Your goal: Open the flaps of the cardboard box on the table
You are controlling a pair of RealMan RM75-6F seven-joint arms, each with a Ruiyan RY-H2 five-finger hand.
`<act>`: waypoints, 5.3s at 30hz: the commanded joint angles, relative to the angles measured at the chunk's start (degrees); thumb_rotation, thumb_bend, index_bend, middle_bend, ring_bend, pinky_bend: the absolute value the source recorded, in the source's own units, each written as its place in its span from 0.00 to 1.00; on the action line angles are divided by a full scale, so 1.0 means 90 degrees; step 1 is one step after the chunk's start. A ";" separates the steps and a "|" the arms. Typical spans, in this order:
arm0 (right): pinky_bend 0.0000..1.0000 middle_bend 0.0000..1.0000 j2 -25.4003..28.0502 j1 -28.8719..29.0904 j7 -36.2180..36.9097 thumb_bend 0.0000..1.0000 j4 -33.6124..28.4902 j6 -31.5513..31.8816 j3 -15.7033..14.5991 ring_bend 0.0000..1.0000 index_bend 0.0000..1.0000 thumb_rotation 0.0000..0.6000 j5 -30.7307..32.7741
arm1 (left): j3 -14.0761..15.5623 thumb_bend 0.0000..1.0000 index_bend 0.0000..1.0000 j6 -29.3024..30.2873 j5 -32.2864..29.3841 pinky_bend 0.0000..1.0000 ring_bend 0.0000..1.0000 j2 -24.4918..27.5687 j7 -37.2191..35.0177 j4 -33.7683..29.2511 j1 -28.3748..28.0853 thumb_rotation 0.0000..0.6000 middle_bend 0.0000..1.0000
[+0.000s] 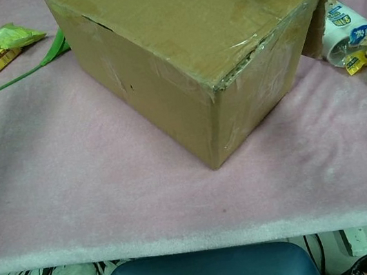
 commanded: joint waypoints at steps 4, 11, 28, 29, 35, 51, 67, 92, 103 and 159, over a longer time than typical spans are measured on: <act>0.31 0.06 -0.0461 0.0610 -0.0354 0.28 0.0274 0.0194 0.0242 0.13 0.00 1.00 0.0580 | -0.0075 0.16 0.00 -0.0085 -0.0017 0.00 0.00 0.0014 -0.0080 0.0011 0.0025 1.00 0.00; 0.31 0.04 -0.0754 0.1043 -0.0575 0.28 0.0546 0.0239 0.0240 0.13 0.00 1.00 0.0980 | -0.0128 0.16 0.00 -0.0197 -0.0017 0.00 0.00 0.0037 -0.0152 -0.0005 0.0052 1.00 0.00; 0.31 0.04 -0.1228 0.1331 -0.0628 0.28 0.1061 0.0509 0.0037 0.13 0.00 1.00 0.1345 | -0.0266 0.16 0.00 -0.0373 -0.0055 0.00 0.00 0.0046 -0.0234 0.0017 0.0117 1.00 0.00; 0.31 0.04 -0.1261 0.1344 -0.0618 0.28 0.1017 0.0502 0.0022 0.13 0.00 1.00 0.1328 | -0.0273 0.16 0.00 -0.0386 -0.0063 0.00 0.00 0.0045 -0.0239 0.0015 0.0123 1.00 0.00; 0.31 0.04 -0.1356 0.1388 -0.0613 0.28 0.0901 0.0558 0.0000 0.13 0.00 1.00 0.1319 | -0.0299 0.16 0.00 -0.0437 -0.0081 0.00 0.00 0.0044 -0.0249 0.0015 0.0135 1.00 0.00; 0.31 0.04 -0.1156 0.1376 0.0131 0.28 0.0211 0.0270 0.0700 0.13 0.00 1.00 0.2024 | -0.0345 0.16 0.00 -0.0514 -0.0097 0.00 0.00 0.0040 -0.0241 0.0003 0.0155 1.00 0.00; 0.31 0.02 -0.0636 0.1455 0.0747 0.28 -0.0714 0.0149 0.1355 0.13 0.00 1.00 0.2318 | -0.0361 0.16 0.00 -0.0557 -0.0057 0.00 0.00 -0.0015 -0.0157 0.0060 0.0166 1.00 0.00; 0.31 0.01 -0.0059 0.1888 0.1959 0.28 -0.0863 -0.1474 0.1899 0.12 0.00 1.00 0.2778 | -0.0388 0.16 0.00 -0.0578 -0.0010 0.00 0.00 -0.0018 -0.0208 0.0079 0.0185 1.00 0.00; 0.31 0.00 0.0503 0.1977 0.2696 0.28 -0.0863 -0.3026 0.2068 0.12 0.00 1.00 0.2908 | -0.0395 0.16 0.00 -0.0579 0.0005 0.00 0.00 -0.0018 -0.0207 0.0082 0.0194 1.00 0.00; 0.21 0.00 0.0389 -0.3018 0.0777 0.20 0.3793 0.2839 -0.2422 0.00 0.00 1.00 -0.4788 | -0.1907 0.40 0.00 -0.3990 -0.2525 0.01 0.00 0.1109 0.1197 -0.2964 -0.2251 1.00 0.00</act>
